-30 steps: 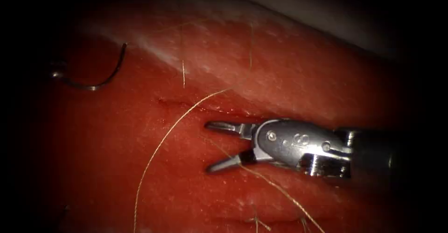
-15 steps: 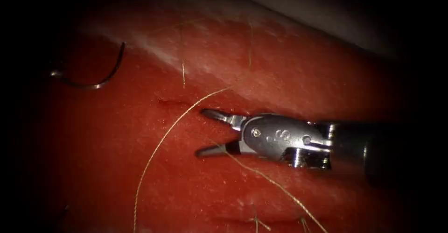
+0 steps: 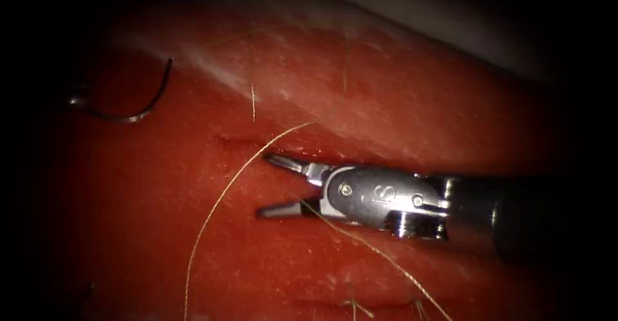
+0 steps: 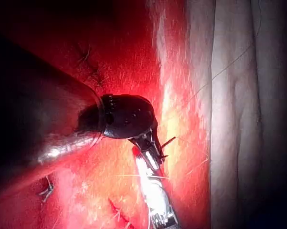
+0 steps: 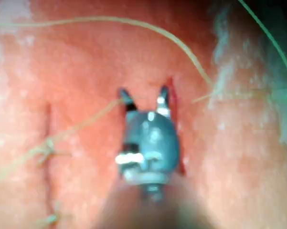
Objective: Wound Closure
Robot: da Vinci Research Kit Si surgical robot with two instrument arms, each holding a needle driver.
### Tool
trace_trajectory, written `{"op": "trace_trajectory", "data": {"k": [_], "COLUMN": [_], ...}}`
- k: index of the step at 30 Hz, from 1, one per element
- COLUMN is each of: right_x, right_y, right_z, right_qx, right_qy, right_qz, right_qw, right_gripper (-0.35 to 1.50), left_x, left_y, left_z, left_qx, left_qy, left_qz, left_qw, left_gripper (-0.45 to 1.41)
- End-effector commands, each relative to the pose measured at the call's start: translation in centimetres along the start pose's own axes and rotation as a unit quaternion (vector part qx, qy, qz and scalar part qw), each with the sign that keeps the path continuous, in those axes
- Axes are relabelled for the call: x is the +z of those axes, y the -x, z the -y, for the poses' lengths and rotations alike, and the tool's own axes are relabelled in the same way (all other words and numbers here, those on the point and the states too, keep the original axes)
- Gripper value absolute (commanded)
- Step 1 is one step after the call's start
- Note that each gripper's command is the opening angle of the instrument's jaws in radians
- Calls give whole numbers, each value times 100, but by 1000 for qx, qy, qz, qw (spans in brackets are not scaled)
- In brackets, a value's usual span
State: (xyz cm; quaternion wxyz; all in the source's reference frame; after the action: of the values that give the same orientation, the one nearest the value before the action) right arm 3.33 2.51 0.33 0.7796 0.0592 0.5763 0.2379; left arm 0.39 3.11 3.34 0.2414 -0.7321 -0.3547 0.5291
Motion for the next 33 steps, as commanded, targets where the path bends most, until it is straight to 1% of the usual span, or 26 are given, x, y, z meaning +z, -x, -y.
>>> {"op": "trace_trajectory", "data": {"k": [1,3,5,8,11,14,15,16,18,19,22,23,25,26,27,31,33], "right_x": [9,9,5,-3,-5,-12,-12,-15,-17,-21,-26,-30,-31,-34,-34,-39,-41], "right_y": [6,10,11,0,-5,-19,-19,-25,-27,-31,-35,-39,-41,-44,-44,-52,-53], "right_z": [-2,-2,0,14,21,35,35,39,42,46,56,68,72,80,80,102,104], "right_qx": [5,12,17,19,20,23,23,24,25,25,24,22,22,20,20,15,15], "right_qy": [-2,-5,-8,-16,-18,-29,-29,-35,-41,-59,-68,-77,-82,-91,-91,-109,-112], "right_qz": [10,24,26,26,26,25,25,24,23,21,26,26,27,33,33,35,36], "right_qw": [1000,1000,999,999,999,999,999,999,999,998,997,996,996,995,995,993,993], "right_gripper": [-35,-35,-35,-35,-35,-35,-35,-35,-35,-35,-35,-35,-35,-35,-35,-35,-35], "left_x": [3,3,3,3,3,3,3,3,3,3,2,1,1,1,1,1,1], "left_y": [8,8,8,8,8,8,8,8,8,9,9,10,10,10,10,10,10], "left_z": [3,3,3,3,3,3,3,3,4,4,5,6,7,7,7,7,7], "left_qx": [-1,-1,-1,-1,-1,-1,-1,-1,-1,-1,0,0,0,0,0,0,0], "left_qy": [0,0,1,1,1,1,1,0,0,1,3,2,3,3,3,2,2], "left_qz": [0,0,0,0,0,0,0,1,1,2,2,4,4,4,4,4,4], "left_qw": [1000,1000,1000,1000,1000,1000,1000,1000,1000,1000,1000,1000,1000,1000,1000,1000,1000], "left_gripper": [-35,-35,-35,-35,-35,-35,-35,-35,-35,-35,-35,-35,-35,-35,-35,-35,-35]}}
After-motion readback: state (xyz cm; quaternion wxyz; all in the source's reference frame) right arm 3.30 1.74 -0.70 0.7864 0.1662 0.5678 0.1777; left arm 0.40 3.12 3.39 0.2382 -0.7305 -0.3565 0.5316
